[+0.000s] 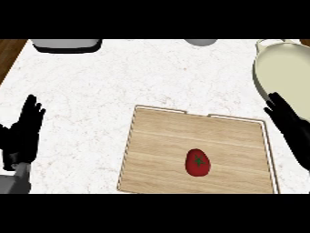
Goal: Pick the tomato from the tray and place it in the pot
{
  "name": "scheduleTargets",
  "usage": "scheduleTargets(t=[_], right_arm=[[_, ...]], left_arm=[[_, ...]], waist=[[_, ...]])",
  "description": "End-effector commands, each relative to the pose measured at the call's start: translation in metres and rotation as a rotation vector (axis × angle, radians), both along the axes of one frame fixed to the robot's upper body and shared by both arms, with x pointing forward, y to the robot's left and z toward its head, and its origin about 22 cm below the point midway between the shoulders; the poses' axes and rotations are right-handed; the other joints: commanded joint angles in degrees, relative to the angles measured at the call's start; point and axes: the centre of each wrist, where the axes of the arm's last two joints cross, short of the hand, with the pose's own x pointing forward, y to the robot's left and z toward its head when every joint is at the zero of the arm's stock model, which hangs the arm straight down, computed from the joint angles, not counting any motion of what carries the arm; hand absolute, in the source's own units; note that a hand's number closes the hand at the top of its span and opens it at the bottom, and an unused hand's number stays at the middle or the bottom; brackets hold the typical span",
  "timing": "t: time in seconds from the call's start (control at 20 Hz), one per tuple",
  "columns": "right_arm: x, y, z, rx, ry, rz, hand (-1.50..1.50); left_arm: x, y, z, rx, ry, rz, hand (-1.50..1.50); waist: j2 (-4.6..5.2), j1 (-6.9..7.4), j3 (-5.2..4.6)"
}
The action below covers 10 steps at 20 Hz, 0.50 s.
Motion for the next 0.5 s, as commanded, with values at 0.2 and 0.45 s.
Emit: scheduleTargets(t=[0.2,0.45], right_arm=[[0.051,0.013,0.006,0.077,-0.305,0.067,1.5],[0.043,0.039,-0.043,-0.219,-0.407,0.021,-1.5]], left_arm=[[0.032,-0.01,0.072,0.08,-0.22,-0.159,0.0],[0.027,-0.035,0.077,0.022,-0.2,-0.217,0.0]], waist=[[0.22,1.31,-0.33],[0.21,1.24,-0.38]])
